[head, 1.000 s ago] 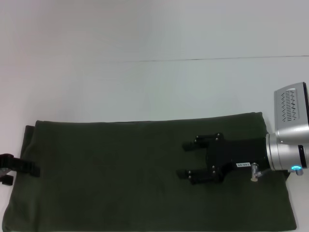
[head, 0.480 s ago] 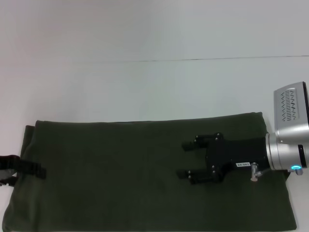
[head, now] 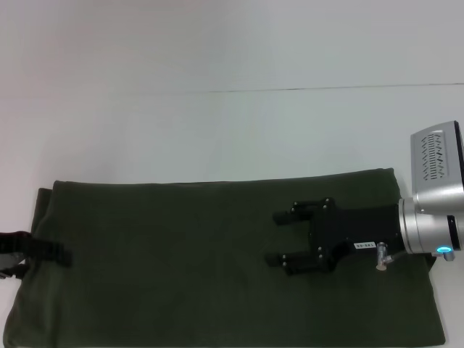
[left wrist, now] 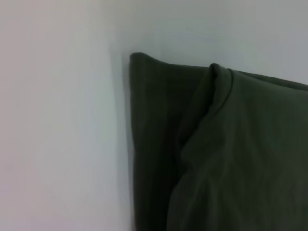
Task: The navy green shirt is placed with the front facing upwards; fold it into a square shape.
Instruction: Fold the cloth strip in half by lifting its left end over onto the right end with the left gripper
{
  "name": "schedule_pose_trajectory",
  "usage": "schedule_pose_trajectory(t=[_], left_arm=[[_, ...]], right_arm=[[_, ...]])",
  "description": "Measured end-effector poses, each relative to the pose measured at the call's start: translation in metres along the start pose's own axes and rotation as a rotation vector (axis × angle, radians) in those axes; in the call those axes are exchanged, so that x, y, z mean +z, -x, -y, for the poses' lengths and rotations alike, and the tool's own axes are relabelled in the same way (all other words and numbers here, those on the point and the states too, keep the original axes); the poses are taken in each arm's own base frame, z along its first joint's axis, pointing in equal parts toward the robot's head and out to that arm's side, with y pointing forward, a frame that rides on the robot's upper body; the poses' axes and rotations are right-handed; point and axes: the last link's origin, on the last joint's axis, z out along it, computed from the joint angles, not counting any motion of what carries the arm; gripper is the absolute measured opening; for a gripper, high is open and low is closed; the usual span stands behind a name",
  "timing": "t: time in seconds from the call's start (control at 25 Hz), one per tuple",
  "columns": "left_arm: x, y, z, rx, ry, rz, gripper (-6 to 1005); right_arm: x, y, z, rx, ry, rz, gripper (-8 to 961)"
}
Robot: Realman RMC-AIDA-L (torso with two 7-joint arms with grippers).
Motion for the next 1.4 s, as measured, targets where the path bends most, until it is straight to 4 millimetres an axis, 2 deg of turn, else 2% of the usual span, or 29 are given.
schedule_pose_trajectory(t=[0.48, 0.88, 1.4], left_arm=[[0.0007, -0.002, -0.003, 0.003, 0.004, 0.01, 895], [-0.0079, -0.0043, 0.0039, -0.002, -0.036, 0.001, 893], [-0.004, -0.0041, 0.0023, -0.001, -0.032, 0.001, 890]], right_arm=[[-0.0003, -0.0007, -0.0004, 0.002, 0.0, 0.0, 793], [-0.0006, -0.0014, -0.0014, 0.004, 0.003, 0.001, 792], [-0.0005, -0.0011, -0.0014, 0.004, 0.004, 0.002, 792]])
